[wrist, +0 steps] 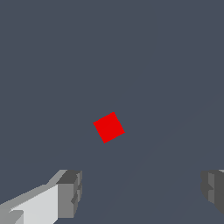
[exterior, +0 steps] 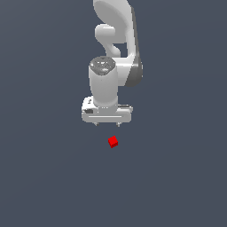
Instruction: Pick up the red cube and move it to a goal position.
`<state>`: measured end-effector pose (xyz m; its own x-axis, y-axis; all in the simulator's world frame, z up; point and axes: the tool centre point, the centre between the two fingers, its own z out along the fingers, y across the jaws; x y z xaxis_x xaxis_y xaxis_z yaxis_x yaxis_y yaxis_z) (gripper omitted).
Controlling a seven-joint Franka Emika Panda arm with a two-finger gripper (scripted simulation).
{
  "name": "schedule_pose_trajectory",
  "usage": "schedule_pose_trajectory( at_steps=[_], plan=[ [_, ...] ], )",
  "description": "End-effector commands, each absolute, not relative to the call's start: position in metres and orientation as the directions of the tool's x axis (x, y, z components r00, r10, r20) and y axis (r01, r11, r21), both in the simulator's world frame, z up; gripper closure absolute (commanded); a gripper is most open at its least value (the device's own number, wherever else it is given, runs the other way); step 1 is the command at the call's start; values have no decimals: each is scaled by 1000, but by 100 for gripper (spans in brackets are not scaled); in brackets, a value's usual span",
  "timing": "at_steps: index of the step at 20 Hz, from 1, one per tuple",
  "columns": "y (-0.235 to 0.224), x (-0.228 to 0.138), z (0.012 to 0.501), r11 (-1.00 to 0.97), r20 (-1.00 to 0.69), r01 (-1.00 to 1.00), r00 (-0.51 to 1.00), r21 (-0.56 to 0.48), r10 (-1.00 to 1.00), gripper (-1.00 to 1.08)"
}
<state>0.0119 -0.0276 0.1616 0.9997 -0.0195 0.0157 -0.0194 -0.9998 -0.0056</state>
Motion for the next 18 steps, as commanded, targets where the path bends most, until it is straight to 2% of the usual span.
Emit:
schedule_pose_trajectory(
  at_steps=[1,18],
  plan=[
    [-26,13,152,-1000,14,13,1000,-5,13,-92],
    [-6,32,39,-918,3,396,918,-2,396,-92]
  ],
)
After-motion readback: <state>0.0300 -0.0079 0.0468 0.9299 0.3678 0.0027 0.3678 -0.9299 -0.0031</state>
